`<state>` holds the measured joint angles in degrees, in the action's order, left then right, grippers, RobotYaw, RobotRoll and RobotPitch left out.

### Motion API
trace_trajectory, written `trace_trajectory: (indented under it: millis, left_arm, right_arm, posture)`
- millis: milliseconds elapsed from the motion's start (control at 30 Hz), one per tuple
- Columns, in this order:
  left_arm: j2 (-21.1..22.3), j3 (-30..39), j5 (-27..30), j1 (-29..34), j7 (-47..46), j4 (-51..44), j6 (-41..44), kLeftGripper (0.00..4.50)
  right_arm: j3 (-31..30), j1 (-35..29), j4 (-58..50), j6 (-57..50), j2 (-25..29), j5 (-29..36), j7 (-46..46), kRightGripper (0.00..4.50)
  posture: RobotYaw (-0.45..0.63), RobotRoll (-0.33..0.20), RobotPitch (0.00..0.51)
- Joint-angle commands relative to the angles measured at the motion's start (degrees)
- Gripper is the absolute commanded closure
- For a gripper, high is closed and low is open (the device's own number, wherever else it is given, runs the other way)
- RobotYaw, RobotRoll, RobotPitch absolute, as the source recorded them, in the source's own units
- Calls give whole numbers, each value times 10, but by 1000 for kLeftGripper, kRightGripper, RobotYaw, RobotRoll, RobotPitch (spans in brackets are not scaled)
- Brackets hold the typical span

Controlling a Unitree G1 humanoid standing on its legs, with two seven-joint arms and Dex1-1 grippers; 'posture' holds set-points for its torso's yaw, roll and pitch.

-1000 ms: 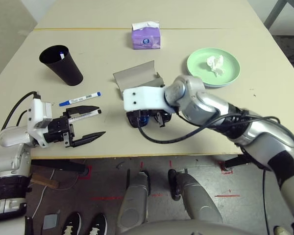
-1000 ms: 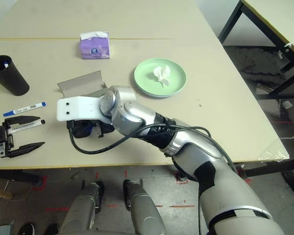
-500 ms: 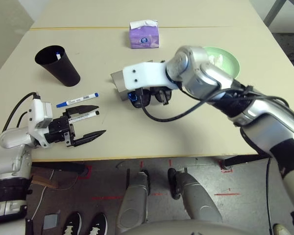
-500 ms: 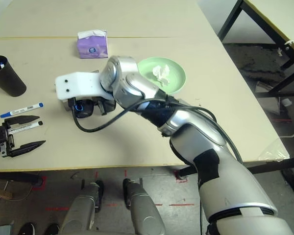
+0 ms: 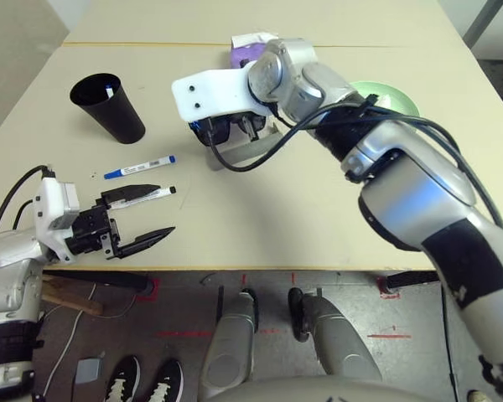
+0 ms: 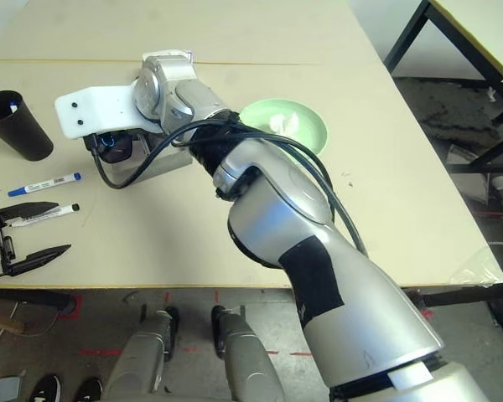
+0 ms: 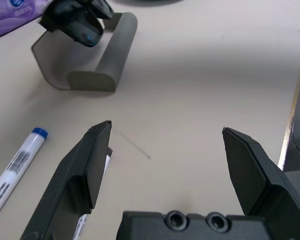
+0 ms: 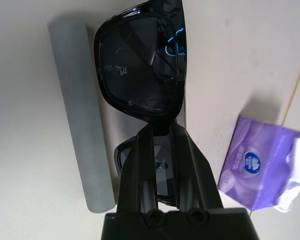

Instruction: Organize and tidy the items on the table.

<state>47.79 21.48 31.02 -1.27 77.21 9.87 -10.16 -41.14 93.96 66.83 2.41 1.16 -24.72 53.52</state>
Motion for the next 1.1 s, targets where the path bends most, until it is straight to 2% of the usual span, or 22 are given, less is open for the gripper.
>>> trace_trajectory:
  millis: [33, 1100]
  left_arm:
    - [4, 10, 2, 17, -3, -14, 6, 0]
    - [0, 23, 17, 54, -31, -72, 25, 0]
  right_arm:
    - [18, 4, 19, 17, -11, -11, -10, 4351]
    - [58, -41, 56, 27, -31, -53, -49, 4352]
  posture:
    - [154, 0, 256]
    - [193, 0, 276]
